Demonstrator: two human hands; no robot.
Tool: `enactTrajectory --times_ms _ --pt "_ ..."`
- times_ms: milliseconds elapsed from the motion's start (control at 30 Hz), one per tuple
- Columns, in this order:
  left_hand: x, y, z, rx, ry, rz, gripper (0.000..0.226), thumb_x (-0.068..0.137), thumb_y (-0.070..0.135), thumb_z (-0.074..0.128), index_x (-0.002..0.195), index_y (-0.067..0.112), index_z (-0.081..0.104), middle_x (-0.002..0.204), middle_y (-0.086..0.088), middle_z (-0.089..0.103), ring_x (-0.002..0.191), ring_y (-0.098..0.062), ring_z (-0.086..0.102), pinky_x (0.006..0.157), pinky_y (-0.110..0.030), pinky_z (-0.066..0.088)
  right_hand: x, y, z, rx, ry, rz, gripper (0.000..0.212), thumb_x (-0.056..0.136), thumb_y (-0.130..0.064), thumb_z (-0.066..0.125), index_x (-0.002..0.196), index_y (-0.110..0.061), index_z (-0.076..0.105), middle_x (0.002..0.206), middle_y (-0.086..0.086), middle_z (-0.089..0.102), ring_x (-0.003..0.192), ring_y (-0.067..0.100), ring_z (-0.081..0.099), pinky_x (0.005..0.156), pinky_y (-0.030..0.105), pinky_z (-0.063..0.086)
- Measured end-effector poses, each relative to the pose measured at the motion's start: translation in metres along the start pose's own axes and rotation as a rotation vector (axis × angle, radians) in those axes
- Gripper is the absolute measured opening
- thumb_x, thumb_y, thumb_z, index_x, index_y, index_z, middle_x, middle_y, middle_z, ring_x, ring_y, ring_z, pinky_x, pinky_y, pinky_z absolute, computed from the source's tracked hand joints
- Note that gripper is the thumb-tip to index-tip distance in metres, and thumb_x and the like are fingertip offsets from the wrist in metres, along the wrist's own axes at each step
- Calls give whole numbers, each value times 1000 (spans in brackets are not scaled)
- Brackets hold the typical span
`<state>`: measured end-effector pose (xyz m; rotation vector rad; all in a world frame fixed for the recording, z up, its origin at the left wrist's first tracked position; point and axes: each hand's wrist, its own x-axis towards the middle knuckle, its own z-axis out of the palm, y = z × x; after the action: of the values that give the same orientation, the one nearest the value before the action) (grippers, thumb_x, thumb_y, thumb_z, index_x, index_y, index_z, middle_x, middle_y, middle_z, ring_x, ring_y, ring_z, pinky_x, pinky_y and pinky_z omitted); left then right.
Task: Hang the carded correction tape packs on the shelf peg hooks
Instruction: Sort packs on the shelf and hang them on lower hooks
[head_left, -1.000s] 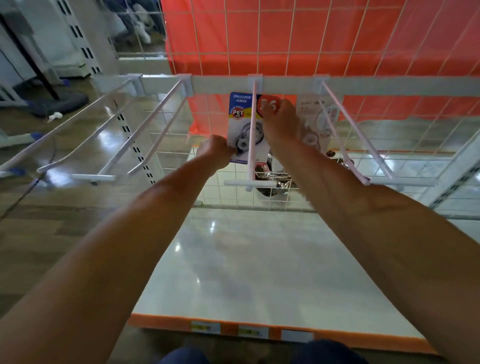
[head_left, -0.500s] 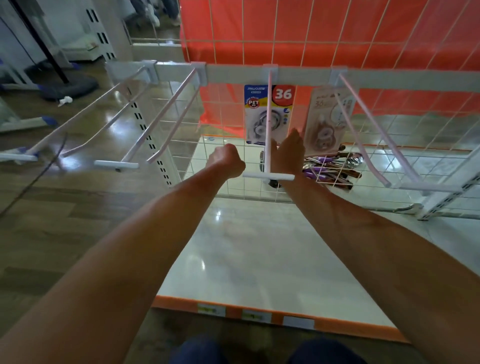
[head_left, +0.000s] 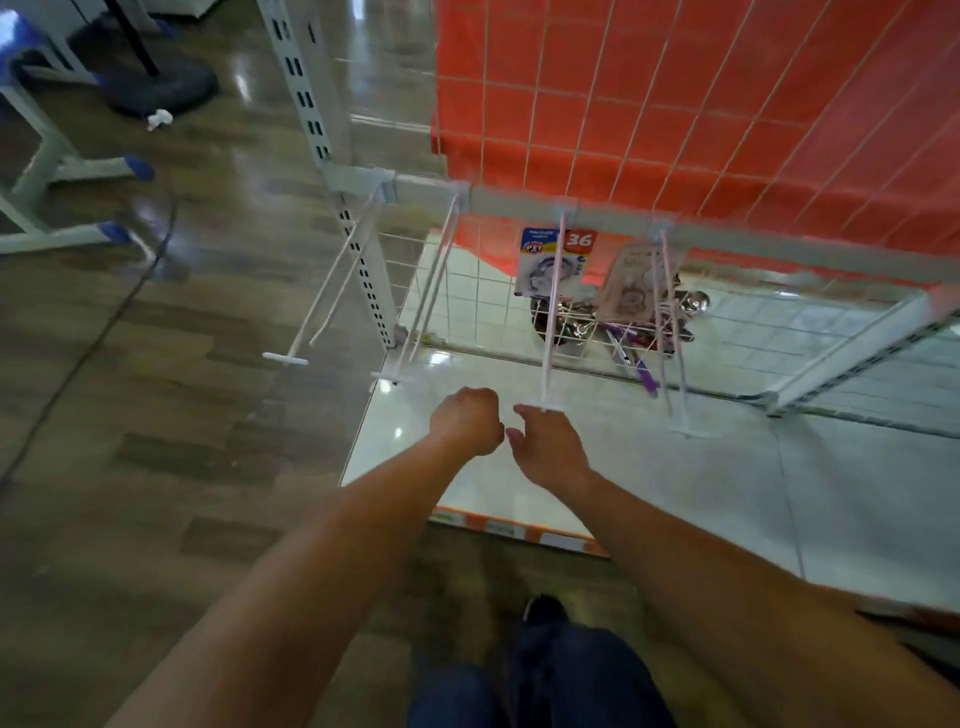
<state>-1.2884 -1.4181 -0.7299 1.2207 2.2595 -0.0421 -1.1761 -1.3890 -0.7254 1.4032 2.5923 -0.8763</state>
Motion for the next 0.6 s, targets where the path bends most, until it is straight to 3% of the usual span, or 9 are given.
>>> enactTrajectory --times_ms 233,600 --pt "-109 10 -57 17 -38 58 34 94 23 56 127 14 58 122 -9 62 108 -26 60 89 -35 52 -90 -49 -58 43 -49 -27 37 98 -18 49 135 -15 52 137 4 55 124 23 51 104 34 40" --pt "-240 55 -200 91 153 192 36 95 31 53 128 17 56 124 -10 61 110 -29 60 89 -39 51 -187 -127 -202 63 189 -141 37 93 -9 54 130 -14 57 131 6 60 123 22 52 105 32 39"
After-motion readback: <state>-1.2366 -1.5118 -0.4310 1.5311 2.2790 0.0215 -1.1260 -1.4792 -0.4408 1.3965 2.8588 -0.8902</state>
